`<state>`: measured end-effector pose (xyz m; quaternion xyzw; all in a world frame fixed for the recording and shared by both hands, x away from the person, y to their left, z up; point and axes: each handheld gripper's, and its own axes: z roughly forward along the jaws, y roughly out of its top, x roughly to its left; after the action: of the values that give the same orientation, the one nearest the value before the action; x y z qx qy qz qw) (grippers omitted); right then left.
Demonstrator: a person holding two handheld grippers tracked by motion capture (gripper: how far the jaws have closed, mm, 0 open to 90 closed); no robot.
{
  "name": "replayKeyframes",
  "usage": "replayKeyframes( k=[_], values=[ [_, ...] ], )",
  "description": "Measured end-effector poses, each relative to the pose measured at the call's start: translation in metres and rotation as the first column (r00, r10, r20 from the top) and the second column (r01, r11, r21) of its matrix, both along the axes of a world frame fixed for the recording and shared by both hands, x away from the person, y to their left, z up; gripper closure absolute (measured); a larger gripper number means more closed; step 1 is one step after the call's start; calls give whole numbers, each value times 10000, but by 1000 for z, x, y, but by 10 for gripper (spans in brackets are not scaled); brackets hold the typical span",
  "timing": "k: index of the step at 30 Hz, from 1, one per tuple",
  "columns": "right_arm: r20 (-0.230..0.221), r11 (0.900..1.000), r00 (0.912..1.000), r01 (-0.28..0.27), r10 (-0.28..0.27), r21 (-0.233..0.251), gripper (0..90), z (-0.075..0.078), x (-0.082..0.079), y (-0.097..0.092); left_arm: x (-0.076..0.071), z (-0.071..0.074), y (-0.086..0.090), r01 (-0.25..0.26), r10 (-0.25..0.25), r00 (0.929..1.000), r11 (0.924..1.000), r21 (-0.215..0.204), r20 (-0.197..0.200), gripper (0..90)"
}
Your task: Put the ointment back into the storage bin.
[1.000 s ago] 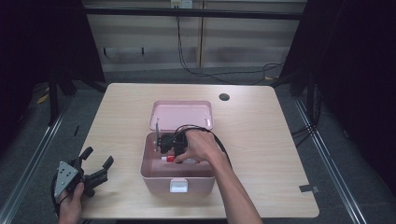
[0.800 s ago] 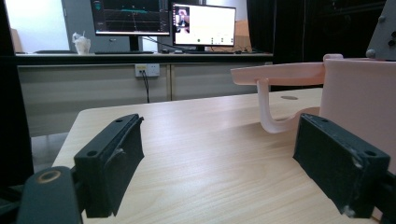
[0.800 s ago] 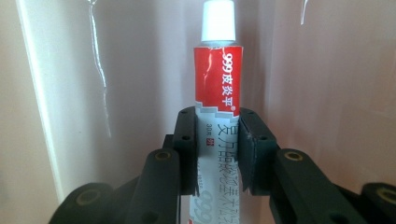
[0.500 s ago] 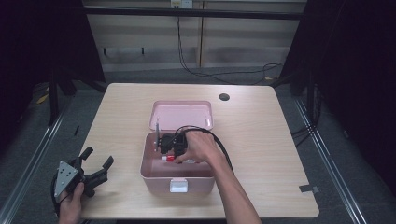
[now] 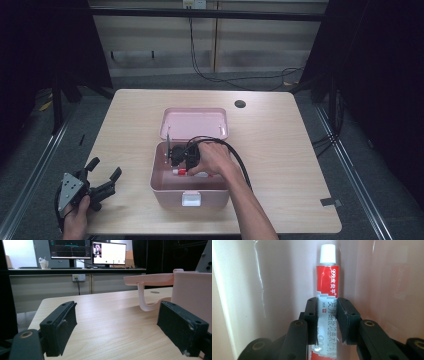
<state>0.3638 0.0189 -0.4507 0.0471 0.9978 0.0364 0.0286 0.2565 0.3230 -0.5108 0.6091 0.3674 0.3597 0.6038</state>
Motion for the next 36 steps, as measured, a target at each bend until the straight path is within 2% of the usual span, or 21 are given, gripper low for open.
replayKeyframes(
  k=[10,17,25,30,33,34,36],
  values=[
    [69,10000,9999,-88,88,-46,704,0,-1,1,0,0,0,-1,1,10000,10000,-3,-1,155],
    [65,9999,9999,-110,110,25,670,2,-1,1,0,0,0,0,0,10000,10000,8,-1,155],
    [-267,9999,9996,-8,13,166,590,7,-3,1,0,0,0,0,0,10000,10000,2,-4,155],
    [-301,9993,9995,106,-95,358,553,10,-3,-2,0,0,0,3,-3,10000,10000,0,-3,155],
    [-396,9997,9992,95,-86,227,511,12,-3,-3,0,0,0,2,-2,10000,10000,0,-3,155],
    [-454,9994,9986,277,-269,186,491,15,-3,-4,0,0,0,14,-14,10000,10000,-21,-10,155],
    [-493,9992,9984,299,-285,281,477,16,-3,-5,0,0,0,16,-16,10000,10000,-31,-2,155]
  ],
)
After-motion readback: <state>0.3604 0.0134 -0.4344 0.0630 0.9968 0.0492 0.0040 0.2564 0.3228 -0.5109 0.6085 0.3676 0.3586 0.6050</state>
